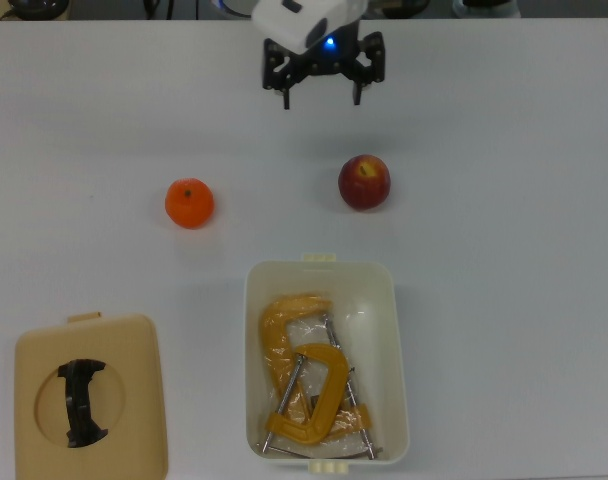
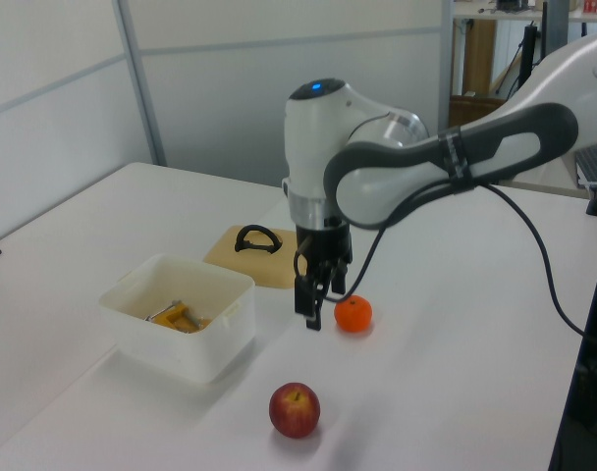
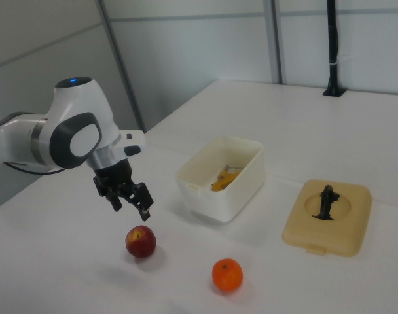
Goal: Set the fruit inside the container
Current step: 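Move the gripper down over the red apple, then close the gripper around the red apple and lift it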
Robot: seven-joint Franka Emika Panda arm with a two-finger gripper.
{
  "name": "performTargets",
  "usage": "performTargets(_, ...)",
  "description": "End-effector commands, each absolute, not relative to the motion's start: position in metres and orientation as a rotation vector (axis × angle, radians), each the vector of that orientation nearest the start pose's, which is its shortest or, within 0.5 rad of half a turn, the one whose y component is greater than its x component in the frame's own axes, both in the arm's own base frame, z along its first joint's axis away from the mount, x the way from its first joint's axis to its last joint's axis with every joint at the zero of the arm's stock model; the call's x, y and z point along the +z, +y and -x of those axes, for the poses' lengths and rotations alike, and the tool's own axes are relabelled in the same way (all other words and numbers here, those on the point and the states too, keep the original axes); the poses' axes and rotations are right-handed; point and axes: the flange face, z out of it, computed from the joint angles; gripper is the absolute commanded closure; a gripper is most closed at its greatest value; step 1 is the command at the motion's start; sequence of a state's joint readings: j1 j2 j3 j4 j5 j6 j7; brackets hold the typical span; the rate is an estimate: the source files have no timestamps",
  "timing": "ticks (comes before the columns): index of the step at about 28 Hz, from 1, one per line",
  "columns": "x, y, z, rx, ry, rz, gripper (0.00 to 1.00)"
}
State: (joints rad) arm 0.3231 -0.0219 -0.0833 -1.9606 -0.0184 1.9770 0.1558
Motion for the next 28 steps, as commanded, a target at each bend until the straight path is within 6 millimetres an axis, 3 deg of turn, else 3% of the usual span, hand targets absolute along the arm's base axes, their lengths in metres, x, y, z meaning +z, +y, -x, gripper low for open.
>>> performTargets(1, 0.465, 0.158, -0.536, -0.093, -0.123, 3.183, 0.0)
performTargets(11, 0.404, 0.185, -0.552, -0.1, -0.067, 3.262, 0.0)
performTargets(19, 0.362, 0.221, -0.548, -0.112, -0.089, 3.324, 0.0)
performTargets(28, 0.363, 0.226, -0.55, -0.155, -0.061, 3.323, 0.0)
